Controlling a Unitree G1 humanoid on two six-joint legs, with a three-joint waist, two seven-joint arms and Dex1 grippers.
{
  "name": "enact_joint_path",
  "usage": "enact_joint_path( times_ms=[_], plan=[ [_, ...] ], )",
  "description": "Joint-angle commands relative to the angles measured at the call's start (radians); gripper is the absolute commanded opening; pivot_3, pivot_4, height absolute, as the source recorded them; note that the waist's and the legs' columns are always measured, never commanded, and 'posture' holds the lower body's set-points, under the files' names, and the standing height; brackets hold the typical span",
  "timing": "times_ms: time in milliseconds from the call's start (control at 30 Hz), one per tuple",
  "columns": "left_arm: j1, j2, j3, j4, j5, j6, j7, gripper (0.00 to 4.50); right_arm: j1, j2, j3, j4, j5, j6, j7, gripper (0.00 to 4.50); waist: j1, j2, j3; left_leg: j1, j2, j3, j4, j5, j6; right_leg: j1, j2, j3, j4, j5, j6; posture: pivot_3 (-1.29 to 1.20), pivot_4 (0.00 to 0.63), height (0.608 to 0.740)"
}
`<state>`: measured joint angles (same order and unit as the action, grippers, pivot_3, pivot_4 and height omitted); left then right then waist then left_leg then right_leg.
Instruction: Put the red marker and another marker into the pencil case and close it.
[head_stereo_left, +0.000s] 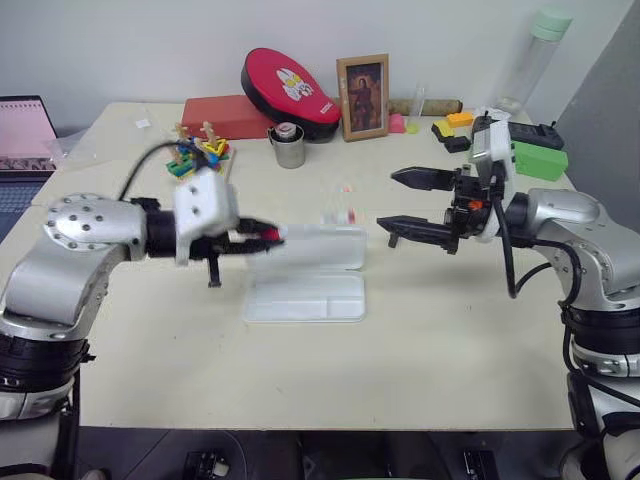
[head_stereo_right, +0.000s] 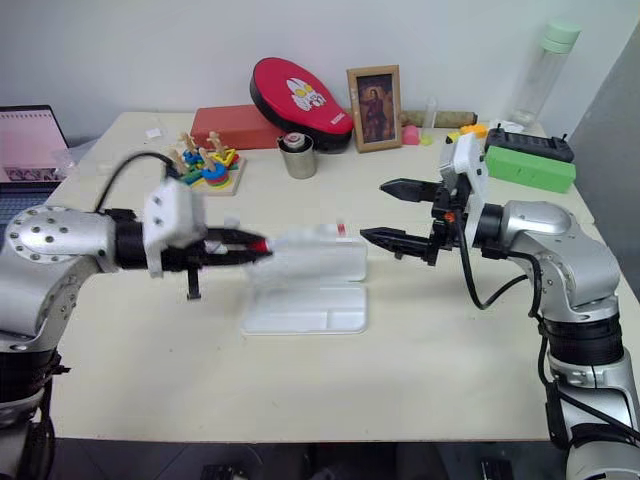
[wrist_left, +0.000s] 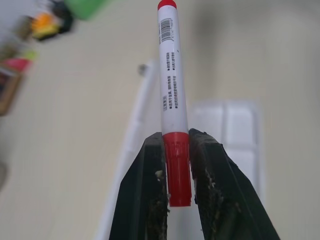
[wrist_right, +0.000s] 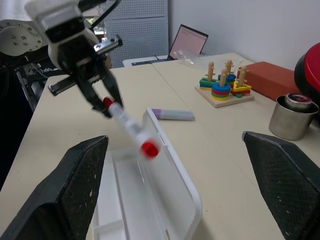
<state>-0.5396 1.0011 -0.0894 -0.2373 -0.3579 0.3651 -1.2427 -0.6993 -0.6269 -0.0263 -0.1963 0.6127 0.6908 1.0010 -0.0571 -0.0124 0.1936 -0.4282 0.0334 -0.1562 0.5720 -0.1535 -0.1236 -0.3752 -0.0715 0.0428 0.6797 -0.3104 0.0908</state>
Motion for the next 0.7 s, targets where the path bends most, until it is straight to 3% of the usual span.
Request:
enact_joint_path(
  times_ms=[33, 233, 633, 667, 700],
  plan=[
    [-0.022, -0.012, -0.099, 0.081, 0.123, -0.126, -0.054, 0.4, 0.03, -0.016, -0.018, -0.062, 0.026, 0.0, 0.005, 4.5, 0.0, 0.0, 0.0, 0.0, 0.0, 0.0, 0.0, 0.0, 0.0, 0.0, 0.0, 0.0, 0.0, 0.0, 0.0, 0.0, 0.15, 0.74],
    [-0.057, -0.088, -0.189, 0.222, 0.267, -0.214, -0.023, 0.4, 0.066, -0.02, -0.012, -0.099, 0.022, 0.011, -0.017, 4.5, 0.0, 0.0, 0.0, -0.001, 0.0, 0.0, 0.0, 0.0, 0.0, -0.001, 0.0, 0.0, 0.0, 0.0, 0.0, 0.0, 0.15, 0.74],
    [-0.055, -0.121, -0.18, 0.268, 0.304, -0.204, -0.038, 0.4, 0.1, -0.023, -0.007, -0.129, 0.023, 0.022, -0.039, 4.5, 0.0, 0.0, 0.0, -0.001, 0.0, 0.0, 0.0, 0.0, 0.0, -0.001, 0.0, 0.0, 0.0, 0.0, 0.0, 0.0, 0.15, 0.74],
    [-0.051, -0.124, -0.173, 0.254, 0.29, -0.182, -0.04, 1.1, 0.099, -0.022, -0.005, -0.126, 0.023, 0.021, -0.039, 4.5, 0.0, 0.0, 0.0, -0.001, 0.0, 0.0, 0.001, 0.0, 0.0, -0.001, 0.0, 0.0, 0.0, 0.0, 0.0, 0.0, 0.15, 0.74],
    [-0.048, -0.125, -0.167, 0.243, 0.281, -0.166, -0.041, 1.13, 0.098, -0.021, -0.004, -0.124, 0.022, 0.019, -0.038, 4.5, 0.0, 0.0, 0.0, -0.001, 0.0, 0.0, 0.001, 0.0, 0.0, -0.001, 0.0, 0.0, 0.0, 0.0, 0.0, 0.0, 0.15, 0.74]
  ],
)
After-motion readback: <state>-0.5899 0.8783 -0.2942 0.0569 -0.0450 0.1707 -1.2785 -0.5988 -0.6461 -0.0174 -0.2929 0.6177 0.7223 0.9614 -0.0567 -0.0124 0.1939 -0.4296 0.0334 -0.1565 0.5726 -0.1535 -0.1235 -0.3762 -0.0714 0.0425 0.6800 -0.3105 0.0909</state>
